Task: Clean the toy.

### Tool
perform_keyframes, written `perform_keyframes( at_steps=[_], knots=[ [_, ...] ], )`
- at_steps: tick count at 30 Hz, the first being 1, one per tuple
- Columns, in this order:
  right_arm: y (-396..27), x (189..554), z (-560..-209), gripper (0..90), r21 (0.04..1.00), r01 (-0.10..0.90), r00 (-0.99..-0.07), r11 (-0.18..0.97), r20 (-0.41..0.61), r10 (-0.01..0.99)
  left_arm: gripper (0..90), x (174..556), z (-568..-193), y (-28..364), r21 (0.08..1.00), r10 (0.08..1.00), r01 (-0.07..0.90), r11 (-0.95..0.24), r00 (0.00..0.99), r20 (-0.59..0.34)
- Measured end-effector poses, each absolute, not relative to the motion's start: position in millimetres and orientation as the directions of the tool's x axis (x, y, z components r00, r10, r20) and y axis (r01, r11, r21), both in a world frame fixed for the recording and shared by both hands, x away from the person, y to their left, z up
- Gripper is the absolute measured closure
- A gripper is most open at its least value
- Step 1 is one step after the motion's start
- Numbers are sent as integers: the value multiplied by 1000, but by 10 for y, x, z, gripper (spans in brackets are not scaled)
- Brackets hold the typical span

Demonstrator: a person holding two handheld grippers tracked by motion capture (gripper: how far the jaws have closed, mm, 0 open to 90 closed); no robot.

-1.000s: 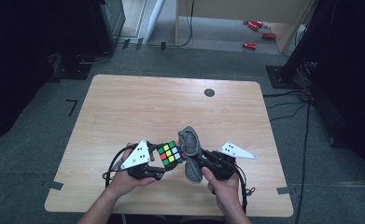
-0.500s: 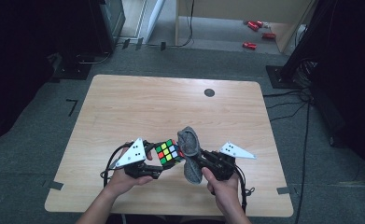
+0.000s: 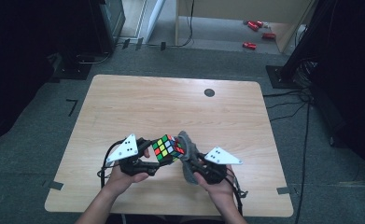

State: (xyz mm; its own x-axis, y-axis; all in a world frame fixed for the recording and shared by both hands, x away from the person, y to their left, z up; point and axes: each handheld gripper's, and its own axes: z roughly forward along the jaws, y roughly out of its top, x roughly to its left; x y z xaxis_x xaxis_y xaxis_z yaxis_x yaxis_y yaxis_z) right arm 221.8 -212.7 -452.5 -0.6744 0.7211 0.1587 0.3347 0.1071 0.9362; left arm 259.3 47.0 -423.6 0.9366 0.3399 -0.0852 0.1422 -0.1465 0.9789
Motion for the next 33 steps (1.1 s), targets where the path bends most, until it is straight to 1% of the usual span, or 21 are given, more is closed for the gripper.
perform_keyframes(
  at_steps=[1, 2, 3, 4, 6, 8, 10, 12, 14, 16, 19, 22, 24, 27, 30, 33],
  knots=[
    [-2043, 2173, -4511, 732, 943, 303, -705, 140, 123, 698, 347, 2590, -4244, 453, 978, 341, 143, -150, 936, -85],
    [-1957, 2128, -4512, 732, 942, 273, -717, 193, 65, 694, 347, 2592, -4247, 449, 978, 339, 153, -145, 936, -96],
    [-1900, 2101, -4523, 733, 938, 255, -719, 235, 22, 694, 347, 2600, -4247, 455, 977, 335, 166, -134, 935, -113],
    [-1832, 2075, -4556, 734, 931, 241, -744, 275, -5, 668, 347, 2607, -4244, 468, 977, 336, 170, -131, 935, -118],
    [-1767, 2049, -4598, 734, 927, 229, -769, 296, -14, 639, 346, 2615, -4243, 486, 976, 342, 175, -131, 932, -121],
    [-1746, 2046, -4590, 734, 923, 218, -761, 316, -42, 647, 347, 2627, -4247, 504, 975, 342, 181, -125, 931, -129],
    [-1827, 2076, -4542, 735, 931, 229, -727, 283, -30, 686, 347, 2634, -4249, 510, 974, 333, 189, -125, 933, -139],
    [-1991, 2117, -4493, 735, 952, 237, -671, 195, 15, 741, 347, 2626, -4262, 485, 973, 331, 184, -137, 934, -130],
    [-2066, 2127, -4475, 734, 958, 225, -643, 176, 10, 766, 347, 2617, -4267, 457, 973, 329, 182, -144, 936, -127],
    [-2032, 2119, -4495, 733, 957, 218, -660, 193, -1, 751, 347, 2617, -4264, 450, 973, 329, 184, -138, 935, -130],
    [-1872, 2078, -4574, 731, 946, 228, -718, 231, 3, 696, 347, 2628, -4263, 478, 974, 339, 188, -127, 931, -136],
    [-1770, 2037, -4599, 728, 940, 215, -737, 266, -23, 676, 347, 2642, -4268, 510, 975, 347, 192, -112, 927, -142],
    [-1840, 2064, -4563, 729, 946, 231, -727, 226, 13, 687, 347, 2639, -4265, 512, 976, 352, 189, -106, 926, -141],
    [-1997, 2107, -4508, 730, 960, 249, -676, 129, 76, 733, 347, 2630, -4274, 489, 976, 353, 185, -114, 926, -134],
    [-1951, 2086, -4529, 730, 959, 245, -676, 144, 62, 734, 347, 2631, -4275, 488, 975, 356, 189, -114, 924, -138],
    [-1778, 2041, -4623, 729, 947, 273, -723, 167, 88, 685, 347, 2645, -4266, 509, 974, 371, 199, -104, 917, -148]
  ],
)
